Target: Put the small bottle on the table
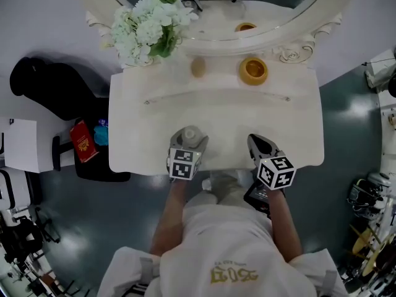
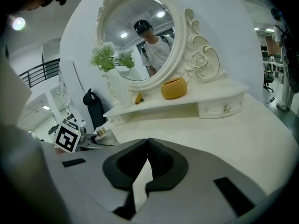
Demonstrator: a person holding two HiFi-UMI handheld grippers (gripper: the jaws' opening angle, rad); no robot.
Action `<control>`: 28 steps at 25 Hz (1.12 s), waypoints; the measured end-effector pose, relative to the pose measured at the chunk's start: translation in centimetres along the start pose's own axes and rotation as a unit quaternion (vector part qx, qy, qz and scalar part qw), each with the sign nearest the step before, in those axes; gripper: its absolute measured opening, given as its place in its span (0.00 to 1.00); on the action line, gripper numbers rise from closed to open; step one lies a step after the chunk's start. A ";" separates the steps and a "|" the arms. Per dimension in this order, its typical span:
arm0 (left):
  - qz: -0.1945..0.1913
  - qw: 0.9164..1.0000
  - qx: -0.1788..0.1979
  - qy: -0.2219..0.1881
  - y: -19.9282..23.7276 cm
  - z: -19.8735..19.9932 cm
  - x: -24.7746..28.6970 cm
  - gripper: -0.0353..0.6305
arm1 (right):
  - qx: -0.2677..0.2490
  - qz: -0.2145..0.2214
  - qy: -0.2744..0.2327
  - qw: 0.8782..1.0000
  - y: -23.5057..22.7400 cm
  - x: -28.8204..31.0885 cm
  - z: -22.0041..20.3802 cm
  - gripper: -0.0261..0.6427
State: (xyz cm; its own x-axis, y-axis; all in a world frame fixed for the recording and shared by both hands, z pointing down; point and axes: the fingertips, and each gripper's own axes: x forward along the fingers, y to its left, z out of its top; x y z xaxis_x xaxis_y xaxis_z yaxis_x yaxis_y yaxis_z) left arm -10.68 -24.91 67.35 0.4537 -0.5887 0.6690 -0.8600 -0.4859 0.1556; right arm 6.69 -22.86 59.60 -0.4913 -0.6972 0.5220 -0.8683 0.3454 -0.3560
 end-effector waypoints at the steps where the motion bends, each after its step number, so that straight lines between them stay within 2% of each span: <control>1: 0.000 1.000 0.002 0.000 -0.1 0.2 0.0 0.58 | 0.000 0.000 0.000 1.000 -0.1 0.0 0.1 0.06; 7: 0.016 0.999 0.033 0.012 0.3 -0.3 0.6 0.58 | -0.003 0.000 0.003 1.000 -0.2 0.3 0.4 0.06; 12: 0.019 0.999 0.039 0.007 0.6 -1.0 1.0 0.58 | 0.000 0.003 0.007 1.000 0.0 0.4 -0.1 0.06; 18: 0.020 0.996 0.077 0.028 0.3 -1.2 0.7 0.58 | -0.001 0.005 0.001 1.000 0.4 0.3 0.0 0.06; 28: 0.025 0.997 0.054 0.042 0.7 -1.5 0.4 0.63 | -0.008 0.002 -0.016 1.000 1.1 -1.0 0.7 0.06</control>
State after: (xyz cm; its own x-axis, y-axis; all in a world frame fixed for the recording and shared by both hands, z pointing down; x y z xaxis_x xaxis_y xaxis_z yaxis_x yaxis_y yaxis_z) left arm -11.40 -24.51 68.80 0.3861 -0.5602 0.7328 -0.8487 -0.5270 0.0443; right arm 6.22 -22.24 58.17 -0.4929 -0.7150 0.4957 -0.8673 0.3582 -0.3457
